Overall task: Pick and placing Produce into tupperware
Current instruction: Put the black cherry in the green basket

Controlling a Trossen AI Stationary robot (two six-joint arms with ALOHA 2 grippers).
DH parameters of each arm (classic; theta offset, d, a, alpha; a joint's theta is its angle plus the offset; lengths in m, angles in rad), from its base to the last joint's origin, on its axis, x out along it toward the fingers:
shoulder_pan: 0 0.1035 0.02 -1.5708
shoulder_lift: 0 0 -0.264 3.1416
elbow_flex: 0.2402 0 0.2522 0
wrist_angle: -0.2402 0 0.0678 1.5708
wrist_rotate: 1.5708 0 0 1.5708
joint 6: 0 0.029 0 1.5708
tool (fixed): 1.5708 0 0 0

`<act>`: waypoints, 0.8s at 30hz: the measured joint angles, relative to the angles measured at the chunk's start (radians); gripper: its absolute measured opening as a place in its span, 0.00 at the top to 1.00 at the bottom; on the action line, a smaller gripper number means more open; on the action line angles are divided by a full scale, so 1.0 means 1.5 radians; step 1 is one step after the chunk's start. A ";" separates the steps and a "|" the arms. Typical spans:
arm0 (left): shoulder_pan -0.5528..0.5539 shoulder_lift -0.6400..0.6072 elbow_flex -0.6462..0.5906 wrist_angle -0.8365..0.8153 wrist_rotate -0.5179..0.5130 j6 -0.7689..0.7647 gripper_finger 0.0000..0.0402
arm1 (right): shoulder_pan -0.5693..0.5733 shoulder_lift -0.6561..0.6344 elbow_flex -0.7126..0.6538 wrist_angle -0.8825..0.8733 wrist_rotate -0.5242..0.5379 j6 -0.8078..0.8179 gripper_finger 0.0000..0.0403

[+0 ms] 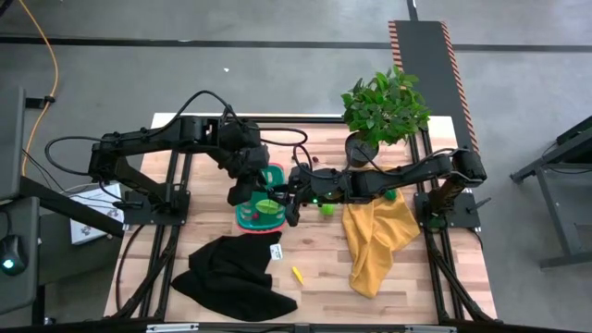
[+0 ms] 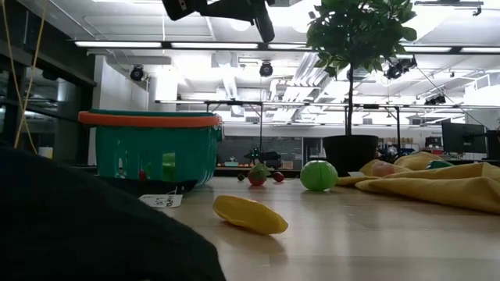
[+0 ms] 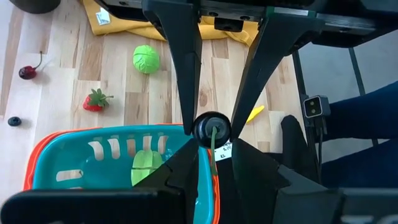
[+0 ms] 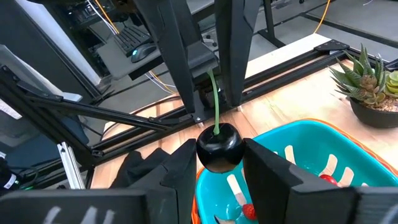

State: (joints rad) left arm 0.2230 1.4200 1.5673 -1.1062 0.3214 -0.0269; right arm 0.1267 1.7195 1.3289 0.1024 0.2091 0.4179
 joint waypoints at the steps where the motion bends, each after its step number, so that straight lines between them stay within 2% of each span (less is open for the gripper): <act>1: 0.000 0.000 0.000 0.000 0.000 0.000 0.78 | 0.000 0.000 0.000 0.000 0.000 0.000 0.72; 16: 0.000 0.000 0.000 0.005 -0.003 -0.002 0.79 | 0.000 0.000 0.000 0.000 0.000 -0.005 0.72; 24: 0.000 0.000 0.000 0.004 -0.013 -0.001 0.94 | 0.000 0.000 0.000 0.000 0.000 -0.005 0.72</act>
State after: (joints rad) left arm 0.2230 1.4200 1.5673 -1.0996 0.3016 -0.0284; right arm 0.1268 1.7195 1.3289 0.1024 0.2092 0.4102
